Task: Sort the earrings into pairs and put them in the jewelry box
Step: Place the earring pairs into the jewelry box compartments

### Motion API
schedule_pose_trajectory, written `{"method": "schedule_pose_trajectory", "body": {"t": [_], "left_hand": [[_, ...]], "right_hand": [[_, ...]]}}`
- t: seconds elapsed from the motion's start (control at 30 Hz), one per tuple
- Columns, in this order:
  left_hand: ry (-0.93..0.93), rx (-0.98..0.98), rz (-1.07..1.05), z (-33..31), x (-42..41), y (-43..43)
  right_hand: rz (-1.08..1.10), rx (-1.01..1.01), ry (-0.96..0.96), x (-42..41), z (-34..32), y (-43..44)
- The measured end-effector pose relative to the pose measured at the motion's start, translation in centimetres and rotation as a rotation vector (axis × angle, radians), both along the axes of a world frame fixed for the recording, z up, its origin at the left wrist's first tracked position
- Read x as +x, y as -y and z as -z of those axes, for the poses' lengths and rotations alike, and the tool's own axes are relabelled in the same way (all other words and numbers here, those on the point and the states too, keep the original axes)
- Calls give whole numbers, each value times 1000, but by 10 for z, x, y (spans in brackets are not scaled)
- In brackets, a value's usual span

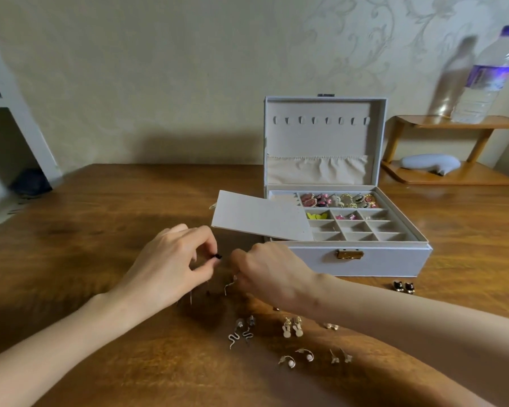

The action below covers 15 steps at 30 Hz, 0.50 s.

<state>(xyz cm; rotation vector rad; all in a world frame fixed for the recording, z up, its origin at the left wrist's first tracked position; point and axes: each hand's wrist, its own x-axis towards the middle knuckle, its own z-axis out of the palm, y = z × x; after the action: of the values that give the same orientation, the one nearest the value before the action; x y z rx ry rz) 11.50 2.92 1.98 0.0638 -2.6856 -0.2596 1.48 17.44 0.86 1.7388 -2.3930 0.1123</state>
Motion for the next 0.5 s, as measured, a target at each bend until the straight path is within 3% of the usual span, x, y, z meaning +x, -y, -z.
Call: {"method": "schedule_pose_trajectory", "body": {"t": [0.27,0.5], "left_hand": [[-190,47,223,-47,-13,-23],[-90,247,306,-58,-95,-62]], "right_hand": [[117,-230,27,-5,-49,-52],[317,-290,-11,-54,-83,-104]]}}
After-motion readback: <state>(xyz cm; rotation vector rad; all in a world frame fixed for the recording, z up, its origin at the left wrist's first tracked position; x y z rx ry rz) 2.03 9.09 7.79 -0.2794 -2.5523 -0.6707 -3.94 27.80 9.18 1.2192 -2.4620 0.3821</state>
